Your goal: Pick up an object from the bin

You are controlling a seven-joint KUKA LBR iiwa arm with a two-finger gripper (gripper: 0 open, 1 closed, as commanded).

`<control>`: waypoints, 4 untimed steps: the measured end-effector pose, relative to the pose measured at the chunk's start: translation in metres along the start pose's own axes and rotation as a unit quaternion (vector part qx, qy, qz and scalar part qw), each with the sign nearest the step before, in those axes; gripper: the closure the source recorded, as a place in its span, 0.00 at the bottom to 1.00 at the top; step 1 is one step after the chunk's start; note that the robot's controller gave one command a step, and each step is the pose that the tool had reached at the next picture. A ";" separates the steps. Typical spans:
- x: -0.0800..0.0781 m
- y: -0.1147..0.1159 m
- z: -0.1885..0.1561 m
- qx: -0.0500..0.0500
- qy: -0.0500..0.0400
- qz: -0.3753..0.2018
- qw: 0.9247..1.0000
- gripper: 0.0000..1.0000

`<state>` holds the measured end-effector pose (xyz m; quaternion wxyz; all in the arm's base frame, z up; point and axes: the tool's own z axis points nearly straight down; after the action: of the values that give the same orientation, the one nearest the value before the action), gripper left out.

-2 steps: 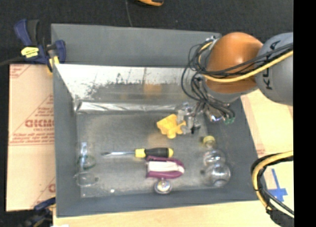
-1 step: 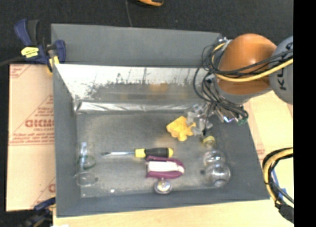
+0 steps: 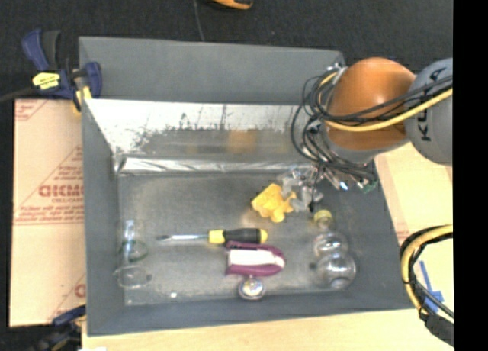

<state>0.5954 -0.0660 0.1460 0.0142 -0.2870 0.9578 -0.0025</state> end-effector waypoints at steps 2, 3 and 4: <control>-0.003 -0.003 -0.039 0.001 -0.002 0.099 0.995 1.00; -0.021 0.021 0.027 0.003 -0.004 0.021 1.000 1.00; -0.035 0.045 0.035 0.005 -0.005 0.004 1.000 1.00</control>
Offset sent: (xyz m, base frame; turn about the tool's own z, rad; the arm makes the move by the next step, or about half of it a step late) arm 0.0070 -0.0012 0.0190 0.1082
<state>0.6010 -0.0089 0.1111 0.0202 -0.2831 0.9589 -0.0058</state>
